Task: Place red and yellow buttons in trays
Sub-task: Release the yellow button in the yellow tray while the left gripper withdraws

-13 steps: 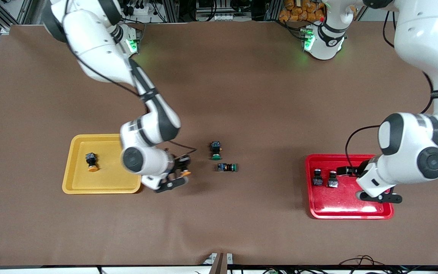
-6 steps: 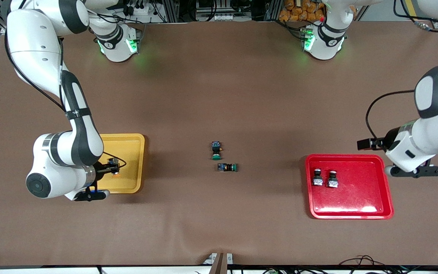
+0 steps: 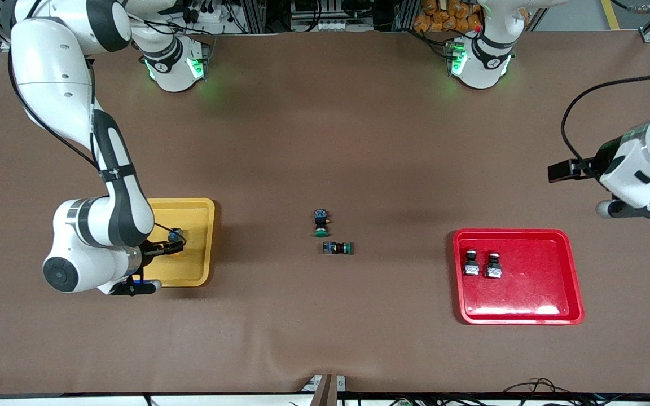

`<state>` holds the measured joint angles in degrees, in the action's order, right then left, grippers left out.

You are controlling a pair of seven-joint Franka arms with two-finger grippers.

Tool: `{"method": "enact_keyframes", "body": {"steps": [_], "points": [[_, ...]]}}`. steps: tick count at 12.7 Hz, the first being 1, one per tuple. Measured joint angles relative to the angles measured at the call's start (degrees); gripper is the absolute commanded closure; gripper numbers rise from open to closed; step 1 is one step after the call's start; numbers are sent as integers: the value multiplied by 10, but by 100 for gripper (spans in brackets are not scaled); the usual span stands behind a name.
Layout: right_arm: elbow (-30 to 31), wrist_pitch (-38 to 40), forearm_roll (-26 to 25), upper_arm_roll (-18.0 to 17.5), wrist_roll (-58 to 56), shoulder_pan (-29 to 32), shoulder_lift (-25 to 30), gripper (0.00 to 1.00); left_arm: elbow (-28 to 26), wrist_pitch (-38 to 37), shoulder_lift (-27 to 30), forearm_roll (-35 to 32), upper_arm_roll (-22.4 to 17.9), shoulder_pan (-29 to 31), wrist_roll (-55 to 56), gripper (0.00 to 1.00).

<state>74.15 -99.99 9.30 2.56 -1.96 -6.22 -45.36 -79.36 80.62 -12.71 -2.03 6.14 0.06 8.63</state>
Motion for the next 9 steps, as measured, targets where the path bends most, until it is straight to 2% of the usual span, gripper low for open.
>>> {"method": "enact_keyframes", "body": {"steps": [4, 7, 9], "points": [[-106, 67, -3, 6, 0, 4, 16, 0, -6, -5, 34, 0, 0, 0, 0, 0], [-126, 83, -27, 7, 0, 7, 58, 0, -17, 1, 61, 2, 1, 0, 0, 0], [-126, 131, -41, 6, 0, 5, 117, 0, -48, 34, 88, 11, 1, 0, -3, 0]]}}
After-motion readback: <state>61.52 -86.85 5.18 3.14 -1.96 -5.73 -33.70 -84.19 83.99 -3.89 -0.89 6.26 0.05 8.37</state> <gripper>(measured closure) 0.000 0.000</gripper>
